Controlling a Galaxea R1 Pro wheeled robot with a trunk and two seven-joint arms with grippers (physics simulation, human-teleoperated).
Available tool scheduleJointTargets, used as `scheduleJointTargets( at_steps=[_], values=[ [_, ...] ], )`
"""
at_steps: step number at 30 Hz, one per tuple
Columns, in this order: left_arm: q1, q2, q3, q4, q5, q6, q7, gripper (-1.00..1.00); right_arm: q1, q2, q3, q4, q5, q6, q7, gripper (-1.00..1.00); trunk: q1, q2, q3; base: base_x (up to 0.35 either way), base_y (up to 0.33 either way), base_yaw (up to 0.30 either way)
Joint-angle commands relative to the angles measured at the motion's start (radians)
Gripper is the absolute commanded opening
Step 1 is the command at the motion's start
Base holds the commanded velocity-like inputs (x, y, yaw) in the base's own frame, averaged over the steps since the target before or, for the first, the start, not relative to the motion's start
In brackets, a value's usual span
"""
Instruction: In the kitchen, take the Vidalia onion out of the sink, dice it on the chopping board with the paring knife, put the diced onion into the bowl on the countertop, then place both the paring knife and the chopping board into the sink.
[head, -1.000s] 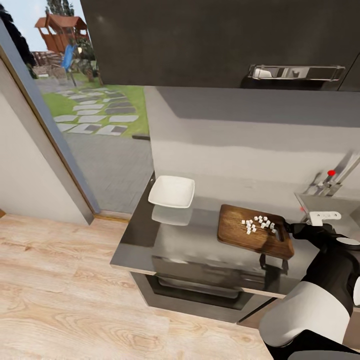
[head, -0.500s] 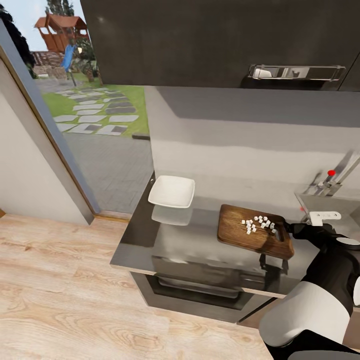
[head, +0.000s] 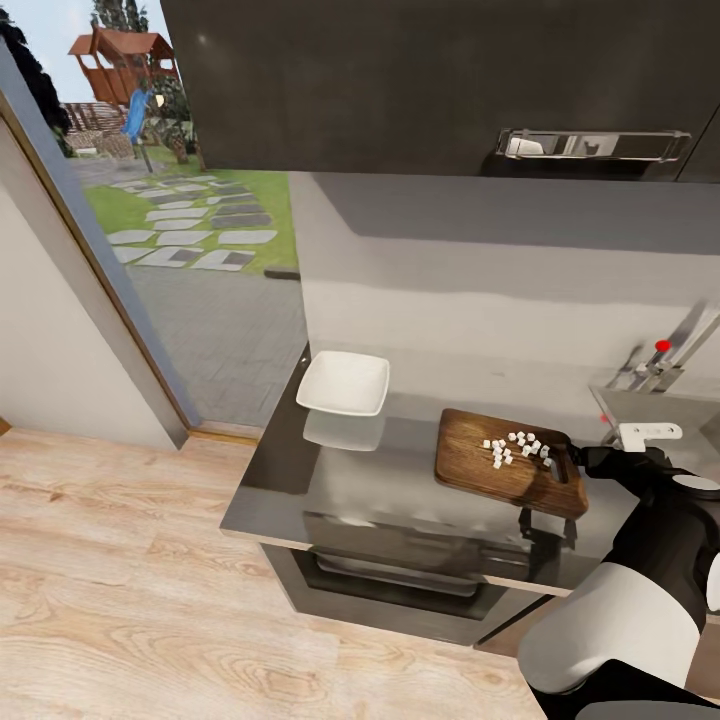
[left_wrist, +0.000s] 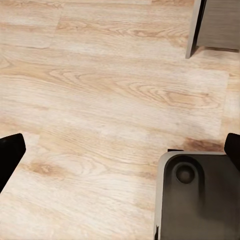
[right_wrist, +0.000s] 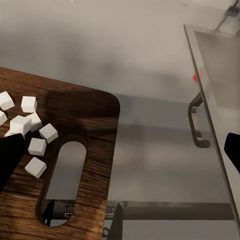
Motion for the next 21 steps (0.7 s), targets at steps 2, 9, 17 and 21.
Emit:
scheduleJointTargets(
  at_steps=[2,9,17,21],
  values=[
    [0.0,0.002,-0.007,-0.002,0.007,-0.002,0.006,1.0,-0.002,0.001,-0.002,-0.002,0.005,0.002,0.006,1.0,0.001,-0.002,-0.002,0.0,0.0,0.0],
    [0.0,0.002,-0.007,-0.002,0.008,-0.002,0.006,1.0,-0.002,0.001,-0.002,-0.002,0.005,0.002,0.006,1.0,0.001,-0.002,-0.002,0.0,0.0,0.0],
    [0.0,0.002,-0.007,-0.002,0.008,-0.002,0.006,1.0,-0.002,0.001,-0.002,-0.002,0.005,0.003,0.006,1.0,0.001,-0.002,-0.002,0.0,0.0,0.0],
    [0.0,0.001,-0.007,-0.002,0.008,-0.002,0.006,1.0,-0.002,0.001,-0.002,-0.002,0.006,0.003,0.006,1.0,0.001,-0.002,-0.003,0.0,0.0,0.0]
  ],
)
